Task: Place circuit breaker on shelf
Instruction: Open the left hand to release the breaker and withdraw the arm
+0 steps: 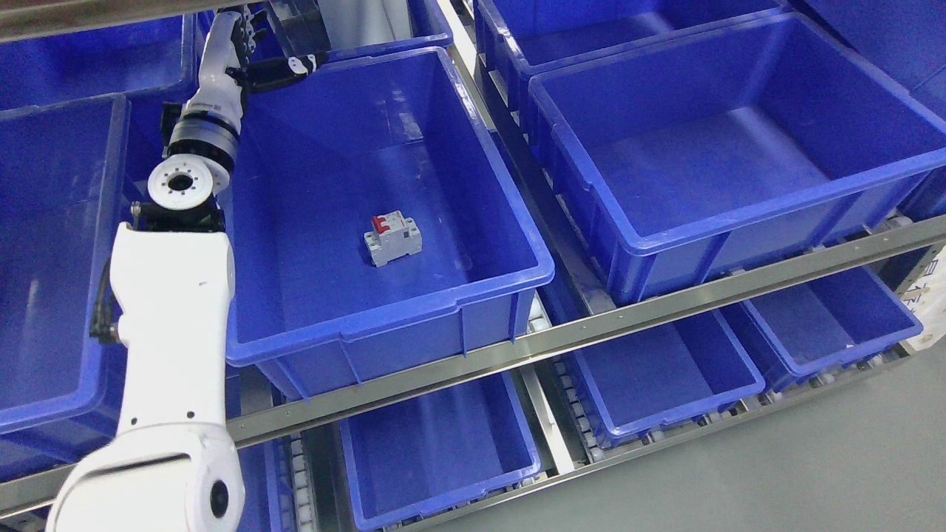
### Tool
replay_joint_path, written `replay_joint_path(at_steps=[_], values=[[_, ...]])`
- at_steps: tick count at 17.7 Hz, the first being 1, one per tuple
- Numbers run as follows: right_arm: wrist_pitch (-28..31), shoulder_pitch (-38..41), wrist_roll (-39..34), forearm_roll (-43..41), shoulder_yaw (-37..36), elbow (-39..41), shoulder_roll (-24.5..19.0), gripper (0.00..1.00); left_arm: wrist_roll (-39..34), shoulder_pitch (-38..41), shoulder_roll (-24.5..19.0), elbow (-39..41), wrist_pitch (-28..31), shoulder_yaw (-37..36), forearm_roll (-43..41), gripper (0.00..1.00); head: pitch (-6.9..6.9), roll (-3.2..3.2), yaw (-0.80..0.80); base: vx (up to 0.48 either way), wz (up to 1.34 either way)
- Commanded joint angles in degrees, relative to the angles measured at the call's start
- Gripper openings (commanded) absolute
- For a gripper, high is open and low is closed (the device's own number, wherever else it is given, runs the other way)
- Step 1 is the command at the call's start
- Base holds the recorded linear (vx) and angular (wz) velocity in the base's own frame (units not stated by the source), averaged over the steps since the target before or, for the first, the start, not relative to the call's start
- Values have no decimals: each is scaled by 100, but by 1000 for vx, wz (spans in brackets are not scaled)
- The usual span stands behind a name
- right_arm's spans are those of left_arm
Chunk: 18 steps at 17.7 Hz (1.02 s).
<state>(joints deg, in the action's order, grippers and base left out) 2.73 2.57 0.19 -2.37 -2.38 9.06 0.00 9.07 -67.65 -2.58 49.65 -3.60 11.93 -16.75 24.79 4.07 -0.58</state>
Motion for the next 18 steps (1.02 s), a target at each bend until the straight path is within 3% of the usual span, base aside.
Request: replay_joint_path(at_steps=[1,4,18], values=[[-1,7,-1,0,0,0,100,100,-28,1945,158,3839,43,-92,435,100,0,0,0,-8,-28],[-1,-2,-1,0,0,0,100,100,-46,2474,158,4430,-9,-506,427,100,0,0,0,-18,-12],[-1,-2,-1,0,0,0,100,100,-55,2800,158,4466,61,-331,427,100,0,0,0,-94,10]])
